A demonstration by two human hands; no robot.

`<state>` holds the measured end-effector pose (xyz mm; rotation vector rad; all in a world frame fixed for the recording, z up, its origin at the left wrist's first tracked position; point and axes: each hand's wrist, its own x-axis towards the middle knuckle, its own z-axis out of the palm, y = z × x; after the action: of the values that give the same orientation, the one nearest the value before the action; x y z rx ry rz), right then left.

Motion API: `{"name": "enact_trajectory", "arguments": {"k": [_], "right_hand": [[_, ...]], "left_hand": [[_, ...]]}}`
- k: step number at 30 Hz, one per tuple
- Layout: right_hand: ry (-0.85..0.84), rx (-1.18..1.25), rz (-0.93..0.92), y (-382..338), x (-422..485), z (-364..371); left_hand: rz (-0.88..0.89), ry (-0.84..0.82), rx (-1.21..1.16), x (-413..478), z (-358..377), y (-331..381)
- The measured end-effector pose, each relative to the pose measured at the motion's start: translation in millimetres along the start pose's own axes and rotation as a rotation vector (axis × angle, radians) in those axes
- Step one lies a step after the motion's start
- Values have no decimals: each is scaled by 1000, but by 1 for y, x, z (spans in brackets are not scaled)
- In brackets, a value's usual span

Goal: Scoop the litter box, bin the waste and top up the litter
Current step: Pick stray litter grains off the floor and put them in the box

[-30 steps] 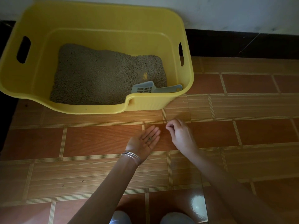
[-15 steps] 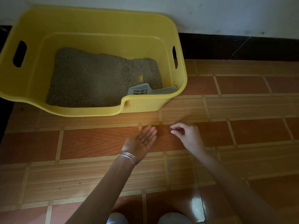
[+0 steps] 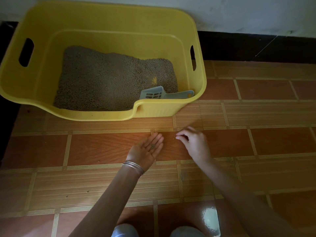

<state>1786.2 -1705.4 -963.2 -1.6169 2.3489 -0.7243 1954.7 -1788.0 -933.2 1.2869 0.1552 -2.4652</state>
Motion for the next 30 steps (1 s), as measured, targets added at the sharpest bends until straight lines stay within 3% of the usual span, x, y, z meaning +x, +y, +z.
{"name": "enact_trajectory", "arguments": {"k": [9,18,22,30], "right_hand": [[51,-301,-90,-6,-5,9],[-29,273,-112,-43,-10,-11],[60,222,-15,-14,-11,-21],[-47,91,66,18,-10,-15]], "left_hand": [[13,10,38,-1,-1,0],[12,30,100,-4,19,-21],[-38,-2,57,-4,17,-18],[5,13,-27,-4,5,5]]}}
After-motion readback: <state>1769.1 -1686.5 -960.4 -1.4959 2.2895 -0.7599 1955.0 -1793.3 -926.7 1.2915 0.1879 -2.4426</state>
